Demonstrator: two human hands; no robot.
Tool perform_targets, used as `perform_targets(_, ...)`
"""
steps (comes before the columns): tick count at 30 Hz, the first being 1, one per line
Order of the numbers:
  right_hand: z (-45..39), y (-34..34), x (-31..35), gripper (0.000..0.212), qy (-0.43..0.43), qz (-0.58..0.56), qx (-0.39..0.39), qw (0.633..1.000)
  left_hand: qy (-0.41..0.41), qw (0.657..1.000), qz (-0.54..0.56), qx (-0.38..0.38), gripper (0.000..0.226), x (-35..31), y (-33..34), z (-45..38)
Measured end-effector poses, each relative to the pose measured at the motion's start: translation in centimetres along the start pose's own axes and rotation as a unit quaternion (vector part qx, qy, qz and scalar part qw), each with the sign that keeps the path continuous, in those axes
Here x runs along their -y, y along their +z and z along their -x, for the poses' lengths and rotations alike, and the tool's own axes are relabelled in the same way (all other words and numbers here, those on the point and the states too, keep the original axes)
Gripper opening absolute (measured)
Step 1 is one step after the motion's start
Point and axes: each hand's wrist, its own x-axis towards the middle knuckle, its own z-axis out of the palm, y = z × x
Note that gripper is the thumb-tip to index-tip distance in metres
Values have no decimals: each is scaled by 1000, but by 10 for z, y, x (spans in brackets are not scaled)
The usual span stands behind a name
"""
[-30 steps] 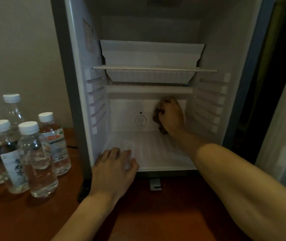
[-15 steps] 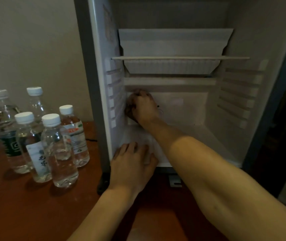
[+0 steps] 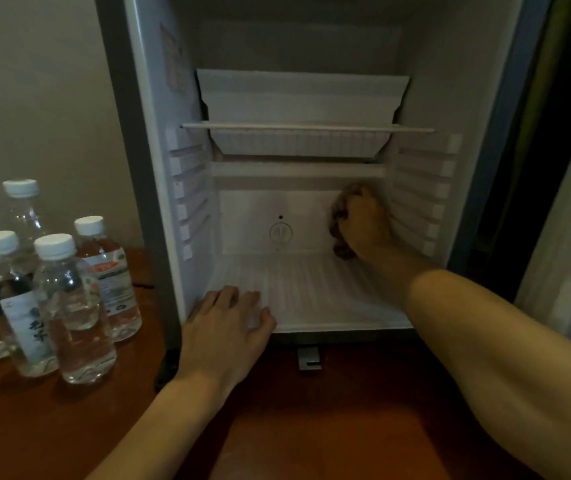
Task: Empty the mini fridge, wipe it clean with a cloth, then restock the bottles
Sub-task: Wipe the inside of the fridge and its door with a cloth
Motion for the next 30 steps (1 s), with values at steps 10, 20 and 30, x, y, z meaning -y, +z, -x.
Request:
perform_targets(10,13,38,103,30,-50,-47,13,998,-4,1000,18,-12,60,-3,-2,0)
perform_targets(20,24,63,188,29,-127,-55,25,990,2,999,45,-15,50,-1,-1,3)
perform_targets(30,4,3,68,21,-64,8,31,997,-15,999,23,-23,54,-4,-4,3)
